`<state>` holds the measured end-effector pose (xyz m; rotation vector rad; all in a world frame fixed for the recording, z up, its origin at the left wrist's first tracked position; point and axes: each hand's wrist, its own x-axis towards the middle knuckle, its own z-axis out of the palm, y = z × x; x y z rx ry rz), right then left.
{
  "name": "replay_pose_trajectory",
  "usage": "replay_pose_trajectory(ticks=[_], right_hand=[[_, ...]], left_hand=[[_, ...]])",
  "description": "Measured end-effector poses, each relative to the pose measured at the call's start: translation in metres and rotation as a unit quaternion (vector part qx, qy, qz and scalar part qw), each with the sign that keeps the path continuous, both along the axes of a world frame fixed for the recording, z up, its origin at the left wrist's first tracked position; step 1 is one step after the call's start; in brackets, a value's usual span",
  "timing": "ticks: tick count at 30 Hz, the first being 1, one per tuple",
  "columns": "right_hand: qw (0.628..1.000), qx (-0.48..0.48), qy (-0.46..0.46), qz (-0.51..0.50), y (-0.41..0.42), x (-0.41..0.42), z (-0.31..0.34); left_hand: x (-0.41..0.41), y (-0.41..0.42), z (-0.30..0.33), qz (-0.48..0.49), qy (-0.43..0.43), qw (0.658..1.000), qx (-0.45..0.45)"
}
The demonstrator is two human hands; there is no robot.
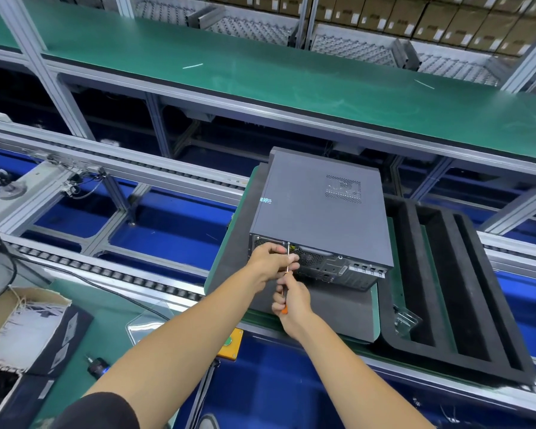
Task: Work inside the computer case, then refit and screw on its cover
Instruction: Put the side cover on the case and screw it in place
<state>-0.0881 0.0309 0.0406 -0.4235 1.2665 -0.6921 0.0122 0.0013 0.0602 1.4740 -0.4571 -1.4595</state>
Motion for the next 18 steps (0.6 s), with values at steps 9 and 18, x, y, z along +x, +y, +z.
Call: replay_pose_trajectory(ticks=[9,18], right_hand=[[0.999,0.015,0.017,-0.028,0.0068,0.0065,0.0024],[0.999,0.021,-0.042,-0.020,0.0052,0.0057,0.0077]], left_hand=[[-0.0061,-0.0068,0.0000,0.085,-0.084,0.993,0.008],[-0.0054,-0.0066,0.0076,0.050,-0.147,0.988,0.007]])
